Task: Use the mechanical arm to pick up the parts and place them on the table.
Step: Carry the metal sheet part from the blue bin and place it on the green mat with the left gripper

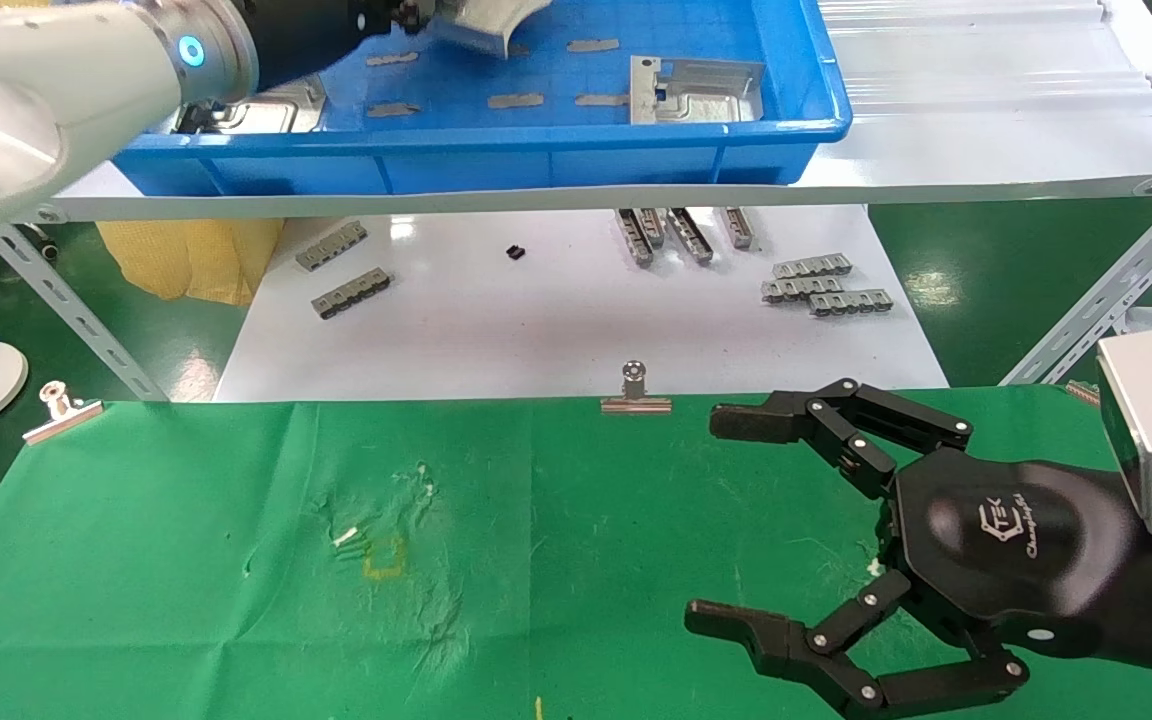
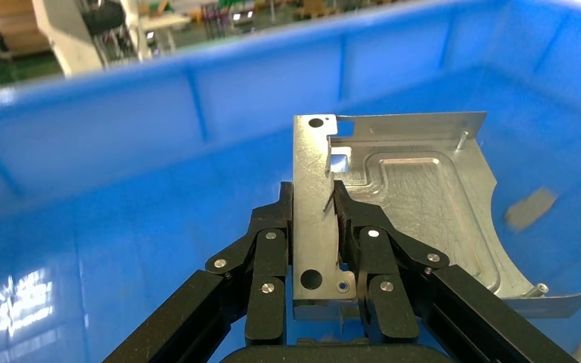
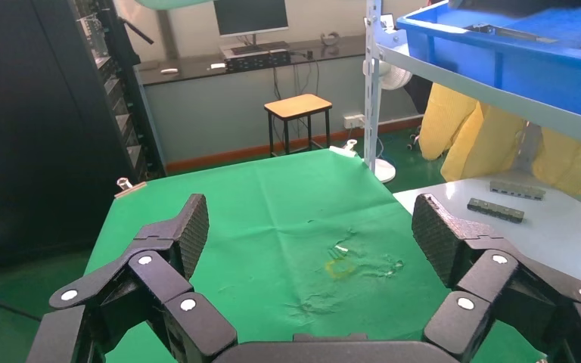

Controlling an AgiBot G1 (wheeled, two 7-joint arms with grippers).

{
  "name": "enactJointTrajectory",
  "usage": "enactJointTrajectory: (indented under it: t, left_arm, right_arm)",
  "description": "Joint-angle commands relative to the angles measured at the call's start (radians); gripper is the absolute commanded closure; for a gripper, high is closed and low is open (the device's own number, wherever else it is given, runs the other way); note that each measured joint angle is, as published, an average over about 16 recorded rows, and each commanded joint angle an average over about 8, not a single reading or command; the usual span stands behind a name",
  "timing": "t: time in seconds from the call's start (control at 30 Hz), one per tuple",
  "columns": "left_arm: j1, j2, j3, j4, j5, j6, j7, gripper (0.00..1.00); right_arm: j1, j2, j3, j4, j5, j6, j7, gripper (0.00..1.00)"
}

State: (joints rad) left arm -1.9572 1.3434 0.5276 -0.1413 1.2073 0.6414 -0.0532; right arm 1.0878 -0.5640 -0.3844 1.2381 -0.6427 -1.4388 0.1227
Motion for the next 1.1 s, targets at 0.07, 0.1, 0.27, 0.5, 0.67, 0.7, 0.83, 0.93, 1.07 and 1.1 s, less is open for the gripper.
enactJointTrajectory:
  t: [0.07,0.1,0.27,0.5,0.67,0.7,0.83,0.93,1.07,1.1]
  left_arm:
    - [-0.009,-0.006,-0.008,-0.011,-0.021,0.019,0.016,1.00]
    - [-0.011,-0.012,-0.012,-0.013,-0.030,0.037,0.026,1.00]
    - [-0.016,-0.063,-0.037,-0.020,-0.070,0.173,0.089,1.00]
    - [0.005,-0.158,-0.055,-0.051,-0.113,0.480,0.190,1.00]
    - [0.026,-0.227,-0.044,-0.087,-0.113,0.730,0.276,1.00]
    - [0.028,-0.241,-0.038,-0.094,-0.109,0.780,0.294,1.00]
    - [0.027,-0.299,-0.014,-0.113,-0.090,0.915,0.358,1.00]
    - [0.024,-0.349,0.009,-0.126,-0.076,0.949,0.386,1.00]
    - [0.036,-0.439,0.046,-0.166,-0.062,0.955,0.410,1.00]
    - [0.042,-0.460,0.057,-0.179,-0.061,0.955,0.414,1.00]
  right_arm:
    - [0.000,0.000,0.000,0.000,0.000,0.000,0.000,0.00]
    - [0.000,0.000,0.000,0.000,0.000,0.000,0.000,0.00]
    - [0.000,0.000,0.000,0.000,0.000,0.000,0.000,0.00]
    - [0.000,0.000,0.000,0.000,0.000,0.000,0.000,0.00]
    - [0.000,0.000,0.000,0.000,0.000,0.000,0.000,0.00]
    - [0.000,0.000,0.000,0.000,0.000,0.000,0.000,0.00]
    - [0.000,0.000,0.000,0.000,0.000,0.000,0.000,0.00]
    - [0.000,0.000,0.000,0.000,0.000,0.000,0.000,0.00]
    - [0.000,0.000,0.000,0.000,0.000,0.000,0.000,0.00]
    - [0.000,0.000,0.000,0.000,0.000,0.000,0.000,0.00]
